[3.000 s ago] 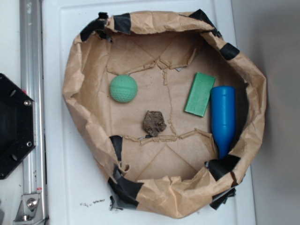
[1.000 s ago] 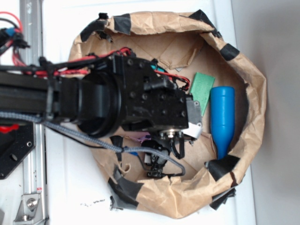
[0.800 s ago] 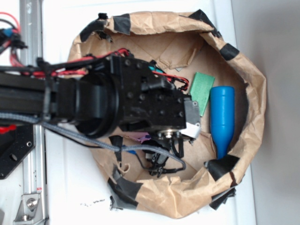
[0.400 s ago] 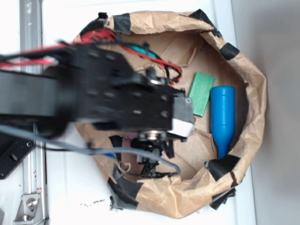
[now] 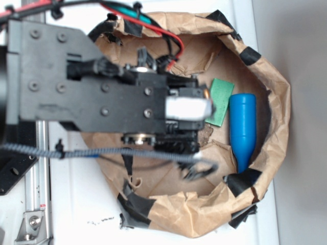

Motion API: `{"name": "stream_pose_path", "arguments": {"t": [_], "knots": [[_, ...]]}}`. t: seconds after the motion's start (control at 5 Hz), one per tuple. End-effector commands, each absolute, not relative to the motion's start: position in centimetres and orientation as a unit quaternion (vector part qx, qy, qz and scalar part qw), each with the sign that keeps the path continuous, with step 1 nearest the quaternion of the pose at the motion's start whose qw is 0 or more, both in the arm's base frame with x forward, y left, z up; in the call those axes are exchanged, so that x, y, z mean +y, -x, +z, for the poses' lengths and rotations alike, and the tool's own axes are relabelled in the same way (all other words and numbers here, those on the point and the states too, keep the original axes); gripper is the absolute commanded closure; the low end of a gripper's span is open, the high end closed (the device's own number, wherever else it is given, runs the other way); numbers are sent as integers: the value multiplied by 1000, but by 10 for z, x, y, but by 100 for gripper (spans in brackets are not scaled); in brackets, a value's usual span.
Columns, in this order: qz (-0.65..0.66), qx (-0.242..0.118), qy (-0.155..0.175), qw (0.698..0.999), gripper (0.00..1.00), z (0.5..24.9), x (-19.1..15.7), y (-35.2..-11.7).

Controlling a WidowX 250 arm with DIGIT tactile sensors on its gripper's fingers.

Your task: Grab the rock.

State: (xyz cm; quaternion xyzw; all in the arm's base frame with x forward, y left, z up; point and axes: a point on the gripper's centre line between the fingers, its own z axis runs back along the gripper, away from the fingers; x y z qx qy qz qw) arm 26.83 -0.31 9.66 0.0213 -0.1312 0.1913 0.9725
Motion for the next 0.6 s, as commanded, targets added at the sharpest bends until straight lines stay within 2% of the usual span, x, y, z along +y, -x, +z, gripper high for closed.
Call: {"name": "stream_pose_path", "arguments": {"t": [0.0, 0.4], "knots": [[285, -138, -13, 948, 0, 86, -12, -295], [263, -89, 12, 960, 0, 40, -18, -309]]}}
